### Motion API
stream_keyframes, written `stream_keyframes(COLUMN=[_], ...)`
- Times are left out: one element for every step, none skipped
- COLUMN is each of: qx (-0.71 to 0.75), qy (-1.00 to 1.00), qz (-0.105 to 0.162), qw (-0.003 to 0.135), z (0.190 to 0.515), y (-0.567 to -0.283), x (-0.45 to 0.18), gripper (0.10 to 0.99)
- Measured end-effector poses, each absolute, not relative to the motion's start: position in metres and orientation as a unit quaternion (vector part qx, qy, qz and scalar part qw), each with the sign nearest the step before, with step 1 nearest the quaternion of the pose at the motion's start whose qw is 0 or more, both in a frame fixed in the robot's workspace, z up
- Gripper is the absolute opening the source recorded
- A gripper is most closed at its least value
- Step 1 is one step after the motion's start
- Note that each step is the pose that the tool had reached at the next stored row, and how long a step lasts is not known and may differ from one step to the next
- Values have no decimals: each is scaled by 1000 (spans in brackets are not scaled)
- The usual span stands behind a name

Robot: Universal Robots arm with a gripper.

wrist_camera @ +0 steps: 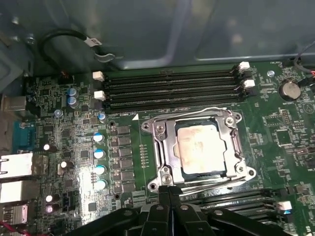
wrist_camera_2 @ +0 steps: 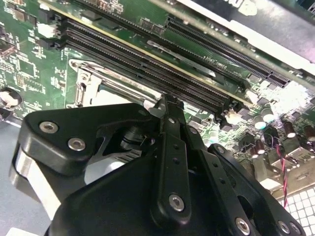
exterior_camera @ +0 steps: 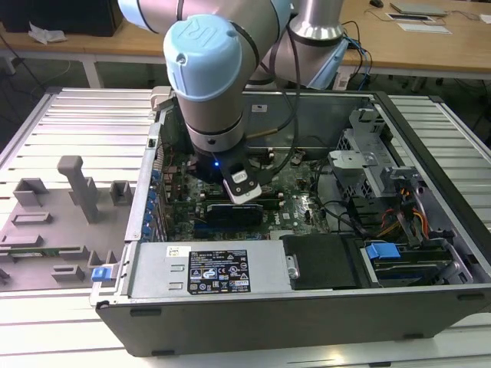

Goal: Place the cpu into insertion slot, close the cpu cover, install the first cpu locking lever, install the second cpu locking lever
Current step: 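Install the second cpu locking lever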

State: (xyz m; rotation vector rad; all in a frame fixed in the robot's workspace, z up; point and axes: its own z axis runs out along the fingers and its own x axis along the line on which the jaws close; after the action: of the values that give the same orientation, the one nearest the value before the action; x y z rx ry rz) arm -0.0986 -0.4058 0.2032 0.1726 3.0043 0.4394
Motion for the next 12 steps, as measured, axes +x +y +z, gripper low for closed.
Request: stream_keyframes(qx=[57,57,57,57,57,57,57,57,57,57,57,57], qy=[986,986,986,985,985,985,985,985,985,985,985,985], qz=[146,148,151,152,153,154,154,154,155,155,155,155], qw=[50,50,50,50,50,50,50,50,50,50,50,50], z=[203,202,201,201,201,200,200,200,199,199,198,197], y=[-406,-406,-406,-406,-405,-405,-405,-405,-405,-405,-404,-402], x=[-99,-99,-99,-100,-100,-101,-101,-102,-102,-103,-103,-104], gripper=[106,106,106,106,106,106,106,106,106,106,106,106])
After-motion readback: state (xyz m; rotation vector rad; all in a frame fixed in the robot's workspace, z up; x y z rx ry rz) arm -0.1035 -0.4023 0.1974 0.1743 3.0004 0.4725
